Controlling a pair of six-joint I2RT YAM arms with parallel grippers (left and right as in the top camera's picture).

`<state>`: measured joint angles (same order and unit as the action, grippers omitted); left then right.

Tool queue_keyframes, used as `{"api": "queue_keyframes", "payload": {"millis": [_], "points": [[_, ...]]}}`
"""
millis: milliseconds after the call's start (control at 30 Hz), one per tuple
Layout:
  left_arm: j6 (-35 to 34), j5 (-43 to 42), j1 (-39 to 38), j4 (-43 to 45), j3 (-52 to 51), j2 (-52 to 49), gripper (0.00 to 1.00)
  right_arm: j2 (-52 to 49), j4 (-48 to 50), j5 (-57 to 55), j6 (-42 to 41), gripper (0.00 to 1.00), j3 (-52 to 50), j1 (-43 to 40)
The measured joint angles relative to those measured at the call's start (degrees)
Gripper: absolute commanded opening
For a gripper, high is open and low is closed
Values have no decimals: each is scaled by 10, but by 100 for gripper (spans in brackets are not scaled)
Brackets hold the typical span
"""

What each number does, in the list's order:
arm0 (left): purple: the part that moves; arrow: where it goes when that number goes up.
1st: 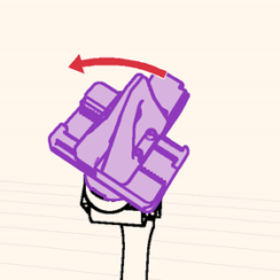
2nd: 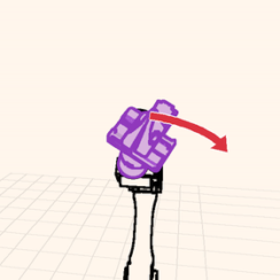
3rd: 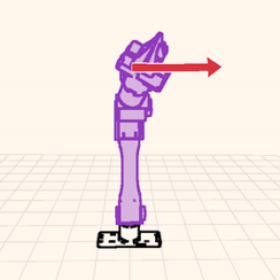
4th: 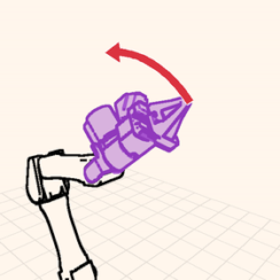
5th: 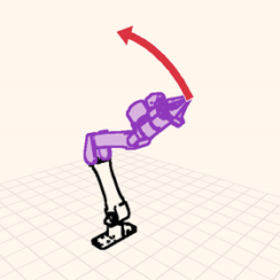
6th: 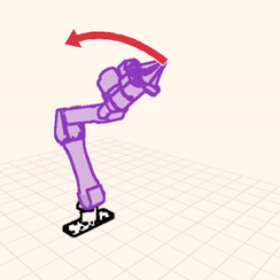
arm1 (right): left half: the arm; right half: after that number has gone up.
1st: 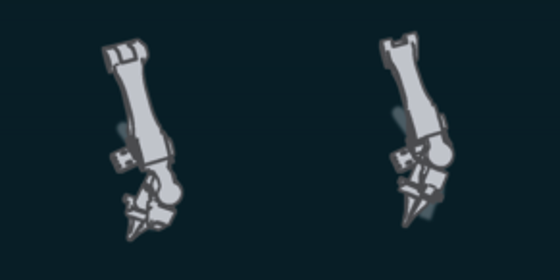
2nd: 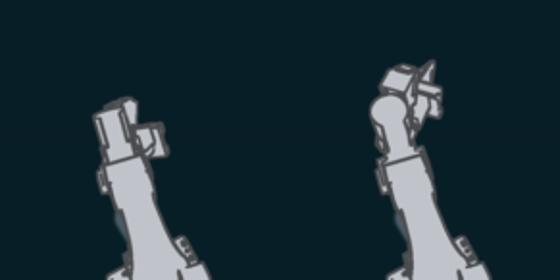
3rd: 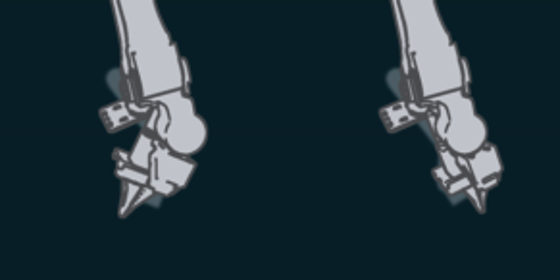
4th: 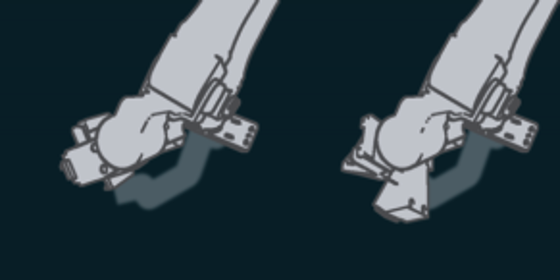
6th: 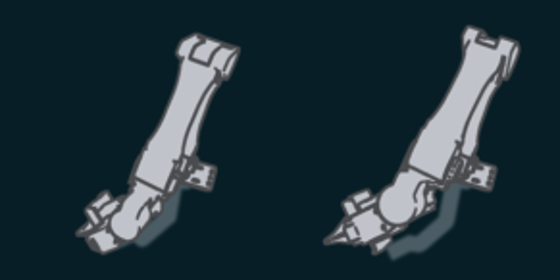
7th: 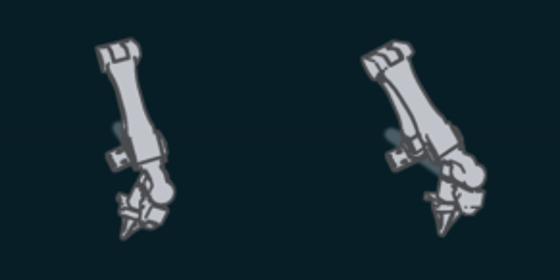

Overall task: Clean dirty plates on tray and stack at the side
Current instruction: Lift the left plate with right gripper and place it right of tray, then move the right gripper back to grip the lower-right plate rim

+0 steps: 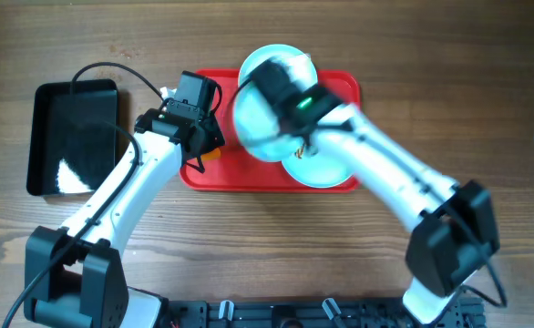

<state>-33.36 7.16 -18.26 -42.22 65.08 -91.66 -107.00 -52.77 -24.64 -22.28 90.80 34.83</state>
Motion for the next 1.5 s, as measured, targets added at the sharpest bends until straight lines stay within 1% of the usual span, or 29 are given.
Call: {"api": "queue_keyframes", "payload": {"millis": [100,200,233,267,300,400,500,700,733,767,800,833,900,933,1033,1200,1300,1400,1500], "points": [[0,0,0,0,0,0,4,0,-10,120,0,4,0,-106],[0,-1,0,0,0,0,4,0,-23,213,7,4,0,-219],[0,-3,0,0,0,0,4,0,-24,232,9,4,0,-248],[0,-7,0,0,0,0,4,0,-25,253,9,4,0,-257],[0,-11,0,0,0,0,4,0,-24,265,9,4,-2,-313],[0,-17,0,0,0,0,4,3,-7,311,11,4,-30,-396],[0,-22,0,4,0,0,4,4,30,333,8,4,-82,-484],[0,-26,0,4,0,0,4,4,98,362,-26,4,-163,-581],[0,-26,0,4,0,0,4,4,103,363,-31,8,-169,-589],[0,-26,0,4,0,0,4,4,111,367,-33,24,-174,-599],[0,-26,0,4,0,0,4,4,117,369,-38,48,-176,-608],[0,-26,0,4,0,0,4,4,120,372,-38,65,-176,-613],[0,-26,0,4,0,0,4,4,126,382,-43,85,-176,-619],[0,-26,0,4,0,0,4,4,127,389,-43,87,-176,-620],[0,-26,0,4,0,0,4,4,128,428,-40,87,-176,-618],[0,-26,0,4,0,0,4,4,125,543,0,86,-176,-595],[0,-26,0,4,0,0,4,4,107,583,26,88,-163,-542],[0,-26,0,4,0,0,4,4,96,587,44,100,-115,-463],[0,-26,0,4,0,0,4,4,101,553,59,100,-44,-377]]}}
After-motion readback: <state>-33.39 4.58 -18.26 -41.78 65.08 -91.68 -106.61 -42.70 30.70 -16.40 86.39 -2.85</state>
